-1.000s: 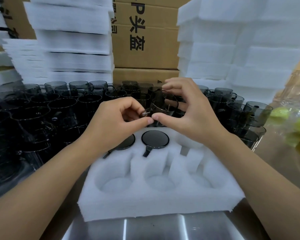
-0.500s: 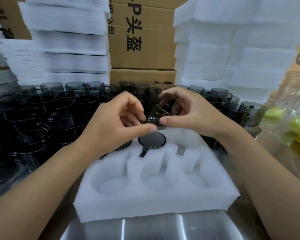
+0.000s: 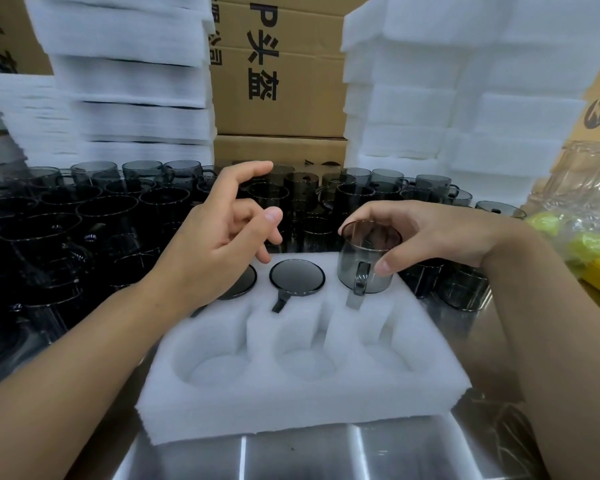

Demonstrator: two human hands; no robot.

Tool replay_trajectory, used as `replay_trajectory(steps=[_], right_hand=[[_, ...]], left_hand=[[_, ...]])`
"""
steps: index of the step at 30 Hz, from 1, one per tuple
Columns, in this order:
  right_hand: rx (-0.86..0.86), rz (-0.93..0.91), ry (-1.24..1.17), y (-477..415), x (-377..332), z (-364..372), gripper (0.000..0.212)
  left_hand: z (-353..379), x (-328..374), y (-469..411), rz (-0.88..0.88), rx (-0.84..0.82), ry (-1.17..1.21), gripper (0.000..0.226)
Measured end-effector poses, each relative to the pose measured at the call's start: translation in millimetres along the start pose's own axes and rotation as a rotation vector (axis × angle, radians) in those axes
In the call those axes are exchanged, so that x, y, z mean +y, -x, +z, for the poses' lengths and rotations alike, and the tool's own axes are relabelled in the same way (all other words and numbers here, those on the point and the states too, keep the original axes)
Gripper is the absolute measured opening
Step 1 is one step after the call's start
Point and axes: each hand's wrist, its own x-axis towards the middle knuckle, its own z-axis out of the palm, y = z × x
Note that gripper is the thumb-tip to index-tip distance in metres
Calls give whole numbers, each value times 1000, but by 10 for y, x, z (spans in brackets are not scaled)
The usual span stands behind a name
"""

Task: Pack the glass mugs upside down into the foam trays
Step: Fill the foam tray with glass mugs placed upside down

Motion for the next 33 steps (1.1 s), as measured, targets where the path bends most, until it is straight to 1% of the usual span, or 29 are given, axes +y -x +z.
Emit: replay_trajectory(steps=[4, 8, 13, 17, 19, 22, 25, 31, 33], right_hand=[[6, 26, 4, -4, -6, 12, 55], [-53, 64, 62, -27, 0, 27, 58], [-61, 72, 93, -26, 23, 12, 58], [-132, 74, 100, -21, 13, 21, 54], [-155, 86, 100, -10, 2, 9, 56], [-115, 90, 149, -18, -12, 2, 60], [-56, 71, 155, -68, 3, 27, 56], [-78, 69, 165, -80, 5, 35, 50], [-63, 71, 217, -79, 6, 21, 52]], left_hand=[[4, -8, 1, -2, -6, -17, 37], [4, -1, 2, -14, -13, -37, 37], [7, 9, 0, -23, -26, -67, 37], [7, 11, -5, -35, -31, -81, 37], [9, 10, -2, -41, -33, -80, 37], [12, 4, 1, -44, -40, -76, 34], [9, -3, 0, -48, -45, -69, 31], [9, -10, 1, -56, -55, -53, 29], [11, -3, 4, -60, -57, -53, 28]])
